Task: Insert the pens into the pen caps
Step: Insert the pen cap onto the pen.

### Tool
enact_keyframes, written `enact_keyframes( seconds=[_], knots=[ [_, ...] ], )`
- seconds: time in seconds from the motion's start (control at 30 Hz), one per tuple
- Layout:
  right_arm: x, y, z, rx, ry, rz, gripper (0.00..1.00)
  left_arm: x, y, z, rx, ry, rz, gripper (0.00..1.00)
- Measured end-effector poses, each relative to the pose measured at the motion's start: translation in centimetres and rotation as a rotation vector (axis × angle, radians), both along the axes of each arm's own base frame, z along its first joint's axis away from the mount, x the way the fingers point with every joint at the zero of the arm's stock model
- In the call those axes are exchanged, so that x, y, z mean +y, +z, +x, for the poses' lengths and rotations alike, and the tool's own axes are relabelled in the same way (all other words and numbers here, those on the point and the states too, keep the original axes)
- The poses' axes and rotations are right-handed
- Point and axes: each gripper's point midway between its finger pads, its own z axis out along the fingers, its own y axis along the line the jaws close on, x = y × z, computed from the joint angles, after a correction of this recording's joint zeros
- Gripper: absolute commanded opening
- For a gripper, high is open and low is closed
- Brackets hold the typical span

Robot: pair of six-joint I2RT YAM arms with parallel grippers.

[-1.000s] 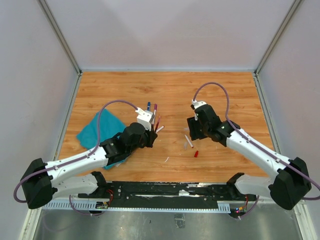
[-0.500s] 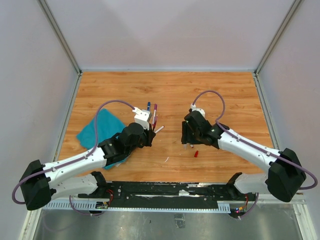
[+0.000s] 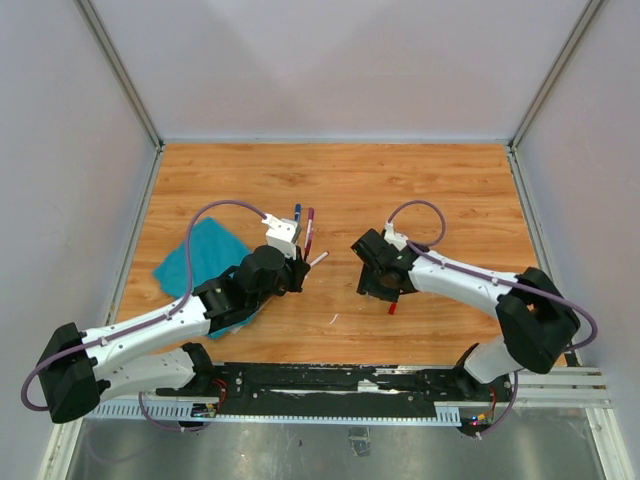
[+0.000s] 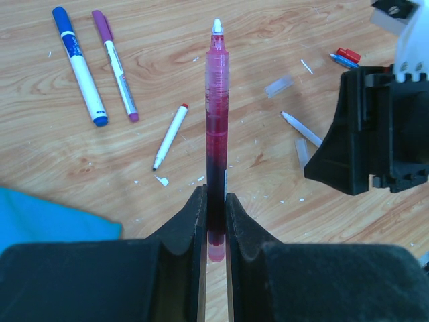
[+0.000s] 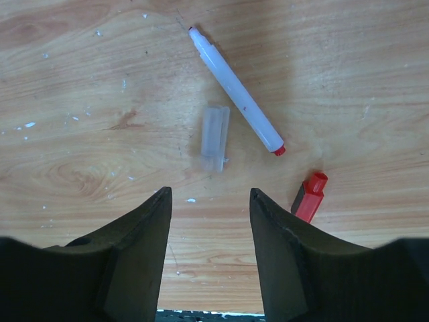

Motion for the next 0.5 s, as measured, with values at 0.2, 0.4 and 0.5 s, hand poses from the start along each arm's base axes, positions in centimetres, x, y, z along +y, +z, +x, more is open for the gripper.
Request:
enact_keyframes(
  seconds=[0.2,0.4,0.5],
  knots=[
    [0.4,-1.0,0.8,0.041,-0.016,-0.061,0.48,0.0,0.0,0.0,0.0,0.0,0.0,0.0],
    [0.4,-1.8,1.5,0.053,-0.024,-0.112,0.42,0.1,0.2,-0.1,-0.003,0.001,-0.004,0.0],
    [0.0,-2.4,1.5,0.064,-0.028,-0.145,0.41,0.2,0.2,-0.1,-0.001,0.001,-0.001,0.01]
  ],
)
